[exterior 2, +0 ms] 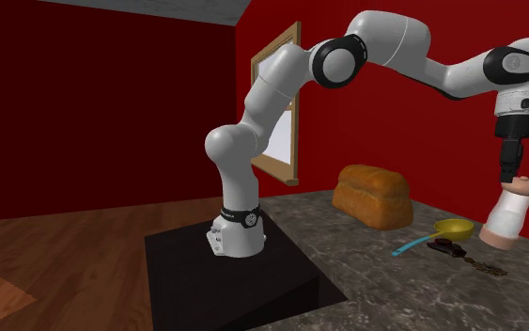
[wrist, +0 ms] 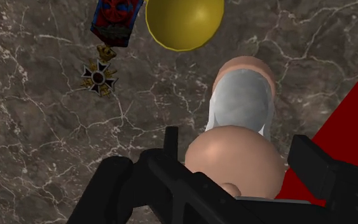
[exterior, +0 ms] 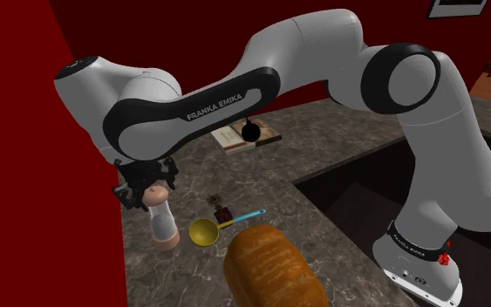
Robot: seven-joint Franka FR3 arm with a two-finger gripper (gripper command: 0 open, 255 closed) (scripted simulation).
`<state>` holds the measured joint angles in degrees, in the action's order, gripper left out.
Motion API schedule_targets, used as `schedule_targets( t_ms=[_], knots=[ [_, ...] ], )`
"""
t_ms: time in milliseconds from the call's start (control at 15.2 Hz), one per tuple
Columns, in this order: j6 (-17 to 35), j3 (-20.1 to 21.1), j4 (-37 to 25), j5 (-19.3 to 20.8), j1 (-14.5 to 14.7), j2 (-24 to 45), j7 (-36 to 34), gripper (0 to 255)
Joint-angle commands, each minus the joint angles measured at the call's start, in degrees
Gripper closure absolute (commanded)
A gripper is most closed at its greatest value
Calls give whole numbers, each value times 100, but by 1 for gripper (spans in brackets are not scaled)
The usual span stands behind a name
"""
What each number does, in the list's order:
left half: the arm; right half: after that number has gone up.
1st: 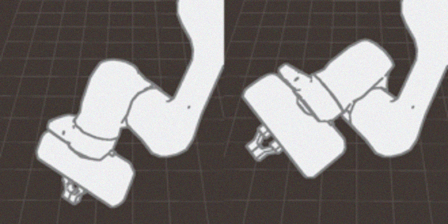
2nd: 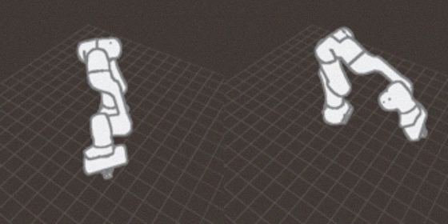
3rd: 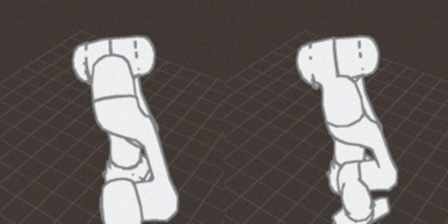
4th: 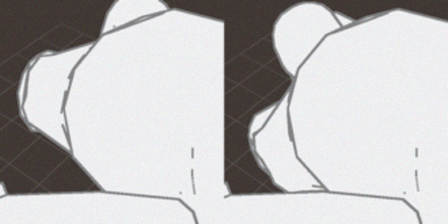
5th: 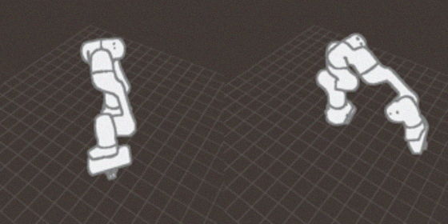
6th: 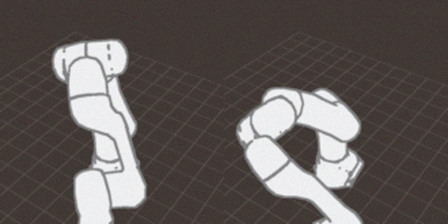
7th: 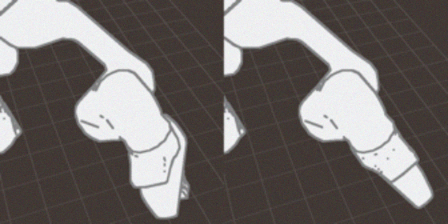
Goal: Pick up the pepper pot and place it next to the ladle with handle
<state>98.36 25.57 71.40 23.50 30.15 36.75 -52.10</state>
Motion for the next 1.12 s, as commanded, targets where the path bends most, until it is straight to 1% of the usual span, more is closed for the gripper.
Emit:
schedule_targets(
  t_ms=[0, 264, 528, 1056],
  knots=[
    [0, 0, -1, 0, 0, 0, 0, 0],
    [0, 0, 0, 0, 0, 0, 0, 0],
    [-774, 8, -906, -9, 232, 102, 108, 0],
    [-774, 7, -907, -9, 232, 102, 108, 0]
  ],
)
